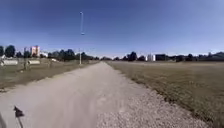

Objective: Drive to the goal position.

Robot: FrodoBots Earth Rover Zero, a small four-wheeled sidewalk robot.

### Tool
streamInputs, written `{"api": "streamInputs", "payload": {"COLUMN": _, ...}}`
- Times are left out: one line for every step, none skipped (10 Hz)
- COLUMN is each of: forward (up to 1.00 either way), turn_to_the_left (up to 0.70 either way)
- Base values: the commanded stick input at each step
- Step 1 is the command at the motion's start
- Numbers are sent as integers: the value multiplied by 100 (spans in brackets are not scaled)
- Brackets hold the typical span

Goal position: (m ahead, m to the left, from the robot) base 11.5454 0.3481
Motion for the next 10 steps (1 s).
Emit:
{"api": "streamInputs", "payload": {"forward": 69, "turn_to_the_left": 3}}
{"api": "streamInputs", "payload": {"forward": 69, "turn_to_the_left": 3}}
{"api": "streamInputs", "payload": {"forward": 69, "turn_to_the_left": 3}}
{"api": "streamInputs", "payload": {"forward": 69, "turn_to_the_left": 3}}
{"api": "streamInputs", "payload": {"forward": 69, "turn_to_the_left": 3}}
{"api": "streamInputs", "payload": {"forward": 69, "turn_to_the_left": 3}}
{"api": "streamInputs", "payload": {"forward": 69, "turn_to_the_left": 3}}
{"api": "streamInputs", "payload": {"forward": 69, "turn_to_the_left": 3}}
{"api": "streamInputs", "payload": {"forward": 69, "turn_to_the_left": 3}}
{"api": "streamInputs", "payload": {"forward": 69, "turn_to_the_left": 3}}
